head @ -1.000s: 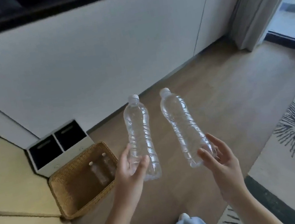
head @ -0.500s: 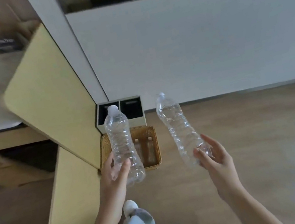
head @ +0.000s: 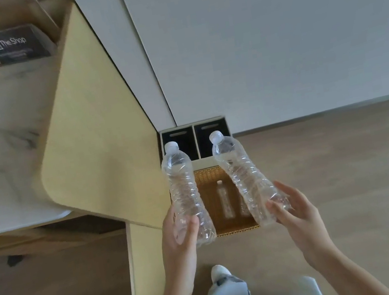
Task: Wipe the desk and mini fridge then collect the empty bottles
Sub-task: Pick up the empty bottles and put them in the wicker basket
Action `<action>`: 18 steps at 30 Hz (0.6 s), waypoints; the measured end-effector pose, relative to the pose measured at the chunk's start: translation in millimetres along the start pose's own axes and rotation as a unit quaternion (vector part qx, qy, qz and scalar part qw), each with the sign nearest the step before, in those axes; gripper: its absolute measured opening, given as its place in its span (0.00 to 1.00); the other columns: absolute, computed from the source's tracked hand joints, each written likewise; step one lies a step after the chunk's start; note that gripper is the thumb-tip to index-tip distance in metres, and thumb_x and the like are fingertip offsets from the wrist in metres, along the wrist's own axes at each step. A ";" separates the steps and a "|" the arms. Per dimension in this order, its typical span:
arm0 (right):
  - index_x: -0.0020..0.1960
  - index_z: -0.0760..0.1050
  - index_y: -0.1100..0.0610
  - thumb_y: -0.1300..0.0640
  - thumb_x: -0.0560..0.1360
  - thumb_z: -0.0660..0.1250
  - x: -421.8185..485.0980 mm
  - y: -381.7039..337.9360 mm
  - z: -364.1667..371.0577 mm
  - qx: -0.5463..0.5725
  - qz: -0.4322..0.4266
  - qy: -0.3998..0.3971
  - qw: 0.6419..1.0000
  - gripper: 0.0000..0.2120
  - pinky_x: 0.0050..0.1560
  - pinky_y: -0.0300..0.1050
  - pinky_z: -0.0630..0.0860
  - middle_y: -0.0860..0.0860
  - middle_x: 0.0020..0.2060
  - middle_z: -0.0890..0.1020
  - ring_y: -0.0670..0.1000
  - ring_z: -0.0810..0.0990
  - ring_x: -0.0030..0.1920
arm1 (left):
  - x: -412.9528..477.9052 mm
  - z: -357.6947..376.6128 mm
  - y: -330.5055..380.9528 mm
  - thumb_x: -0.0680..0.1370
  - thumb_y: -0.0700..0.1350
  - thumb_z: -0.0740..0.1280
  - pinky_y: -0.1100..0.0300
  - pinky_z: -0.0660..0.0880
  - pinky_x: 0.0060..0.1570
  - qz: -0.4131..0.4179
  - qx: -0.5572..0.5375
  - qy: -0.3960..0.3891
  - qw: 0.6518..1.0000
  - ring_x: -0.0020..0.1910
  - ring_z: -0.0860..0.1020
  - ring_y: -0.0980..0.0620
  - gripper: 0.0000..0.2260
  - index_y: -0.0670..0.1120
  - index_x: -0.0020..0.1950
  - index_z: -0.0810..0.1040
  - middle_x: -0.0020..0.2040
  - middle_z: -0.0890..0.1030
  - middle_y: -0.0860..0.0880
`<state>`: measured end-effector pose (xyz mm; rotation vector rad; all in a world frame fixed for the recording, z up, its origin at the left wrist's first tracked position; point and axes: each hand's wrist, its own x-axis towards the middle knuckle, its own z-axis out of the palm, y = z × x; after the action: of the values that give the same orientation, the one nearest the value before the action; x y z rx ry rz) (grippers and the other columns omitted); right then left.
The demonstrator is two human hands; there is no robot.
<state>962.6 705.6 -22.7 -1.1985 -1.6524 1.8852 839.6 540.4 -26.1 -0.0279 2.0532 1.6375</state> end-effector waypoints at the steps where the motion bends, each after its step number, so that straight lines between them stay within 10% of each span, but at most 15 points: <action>1: 0.57 0.73 0.48 0.62 0.71 0.69 12.6 7.2 9.1 -0.004 0.009 -0.002 1.000 0.17 0.37 0.28 0.74 0.44 0.44 0.81 0.36 0.80 0.37 | 17.6 -0.1 -5.9 0.72 0.50 0.67 0.80 0.67 0.36 -0.012 -0.009 0.006 1.000 0.45 0.69 0.81 0.20 0.60 0.62 0.66 0.52 0.70 0.67; 12: 0.60 0.73 0.50 0.61 0.72 0.69 147.2 142.4 58.5 -0.008 0.114 0.040 0.993 0.18 0.34 0.26 0.72 0.50 0.46 0.79 0.43 0.78 0.39 | 163.3 52.0 -124.2 0.69 0.54 0.73 0.59 0.68 0.59 -0.099 0.004 0.049 0.994 0.61 0.72 0.57 0.29 0.58 0.67 0.66 0.67 0.70 0.54; 18: 0.60 0.73 0.49 0.60 0.72 0.69 210.0 239.0 69.6 -0.015 0.148 0.026 0.989 0.18 0.38 0.30 0.76 0.50 0.49 0.81 0.41 0.80 0.44 | 222.5 77.4 -217.8 0.71 0.49 0.71 0.76 0.71 0.41 -0.112 0.060 0.024 0.992 0.52 0.74 0.68 0.25 0.58 0.66 0.66 0.61 0.73 0.59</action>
<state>848.8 756.9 -323.6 -1.5659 -1.5485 1.9836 745.1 616.8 -323.0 -0.2490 2.0973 1.3882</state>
